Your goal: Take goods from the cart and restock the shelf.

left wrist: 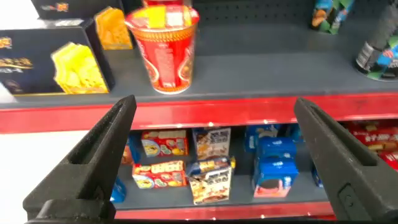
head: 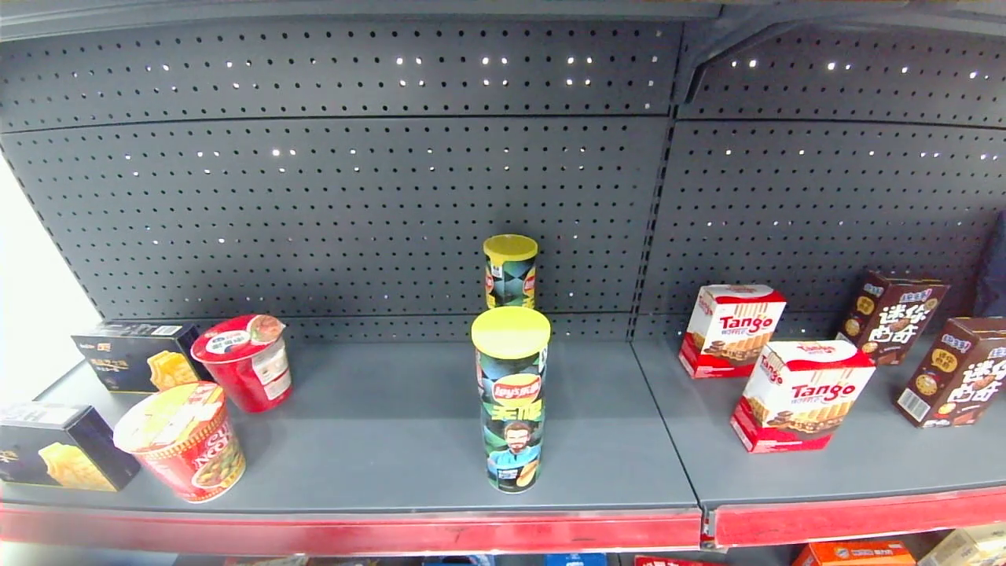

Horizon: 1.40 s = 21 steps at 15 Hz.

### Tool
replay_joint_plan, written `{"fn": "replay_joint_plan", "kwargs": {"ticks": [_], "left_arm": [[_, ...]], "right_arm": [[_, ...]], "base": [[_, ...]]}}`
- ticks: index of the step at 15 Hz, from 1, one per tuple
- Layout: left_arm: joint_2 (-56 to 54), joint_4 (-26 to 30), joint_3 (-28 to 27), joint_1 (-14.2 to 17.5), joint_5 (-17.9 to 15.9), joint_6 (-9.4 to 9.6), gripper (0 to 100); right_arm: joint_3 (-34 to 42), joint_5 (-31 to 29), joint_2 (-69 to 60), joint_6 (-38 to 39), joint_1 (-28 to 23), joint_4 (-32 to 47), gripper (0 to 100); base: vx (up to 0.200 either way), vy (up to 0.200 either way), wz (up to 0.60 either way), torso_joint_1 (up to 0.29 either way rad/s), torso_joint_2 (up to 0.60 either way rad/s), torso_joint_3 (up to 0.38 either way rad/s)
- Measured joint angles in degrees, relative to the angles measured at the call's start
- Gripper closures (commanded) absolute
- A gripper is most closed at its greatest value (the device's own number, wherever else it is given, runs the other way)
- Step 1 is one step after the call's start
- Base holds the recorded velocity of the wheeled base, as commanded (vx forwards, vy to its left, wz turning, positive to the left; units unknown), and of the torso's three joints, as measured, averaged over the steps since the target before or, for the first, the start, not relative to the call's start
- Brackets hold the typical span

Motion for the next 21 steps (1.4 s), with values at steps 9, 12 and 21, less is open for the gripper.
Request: {"fn": "replay_joint_plan", "kwargs": {"ticks": [9, 12, 21], "left_arm": [[-5.79, 2.89, 0.1, 4.23, -1.06, -0.8, 0], [-5.96, 2.89, 0.1, 4.21, -1.12, -0.79, 0], [-6.01, 2.89, 0.1, 4.23, -4.56, 2.99, 0]], "right_arm": [[0.0, 0.0, 0.0, 0.0, 0.0, 0.0, 0], [0.0, 0.02, 0.0, -0.01, 0.0, 0.0, 0], [0.0, 0.0, 0.0, 0.0, 0.07, -0.05, 0]], "base": [[0.0, 0.0, 0.0, 0.0, 0.0, 0.0], [0.0, 0.0, 0.0, 0.0, 0.0, 0.0], [0.0, 0.0, 0.0, 0.0, 0.0, 0.0]]}}
